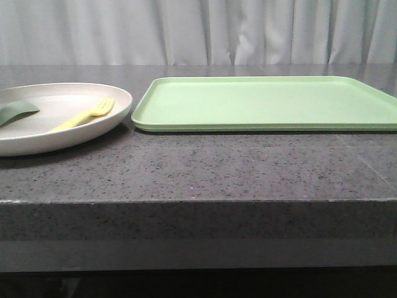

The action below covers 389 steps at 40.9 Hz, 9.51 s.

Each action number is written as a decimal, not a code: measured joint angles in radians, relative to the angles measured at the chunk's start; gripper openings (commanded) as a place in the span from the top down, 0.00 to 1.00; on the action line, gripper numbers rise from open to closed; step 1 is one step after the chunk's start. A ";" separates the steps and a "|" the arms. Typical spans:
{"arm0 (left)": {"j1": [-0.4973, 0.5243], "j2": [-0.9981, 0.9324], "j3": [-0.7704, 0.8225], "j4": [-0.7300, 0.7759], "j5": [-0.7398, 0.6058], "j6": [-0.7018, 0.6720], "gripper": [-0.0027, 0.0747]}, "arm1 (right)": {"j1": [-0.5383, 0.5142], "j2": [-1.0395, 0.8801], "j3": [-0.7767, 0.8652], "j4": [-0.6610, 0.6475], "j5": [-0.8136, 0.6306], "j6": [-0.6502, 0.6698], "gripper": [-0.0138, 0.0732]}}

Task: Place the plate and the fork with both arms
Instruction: 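Lower the left gripper to the white plate rim and grasp it, then lift the plate with the left gripper and carry it onto the green tray, then open the left gripper and raise it away from the plate, then move the right gripper above the yellow fork on the plate, then lower the right gripper and grasp the yellow fork handle, then lift the fork and carry it beside the plate onto the tray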

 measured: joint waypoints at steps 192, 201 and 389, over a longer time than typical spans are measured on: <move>-0.355 0.578 -1.004 -0.419 0.239 -0.008 0.99 | 0.000 0.000 0.000 0.000 0.028 0.000 0.16; -0.354 0.542 -0.981 -0.363 0.248 -0.005 0.99 | 0.000 0.000 0.000 0.000 0.029 0.000 0.16; -0.159 -1.238 0.872 -0.029 -0.698 -0.042 0.99 | -0.011 1.360 -1.128 -0.001 0.609 0.144 0.78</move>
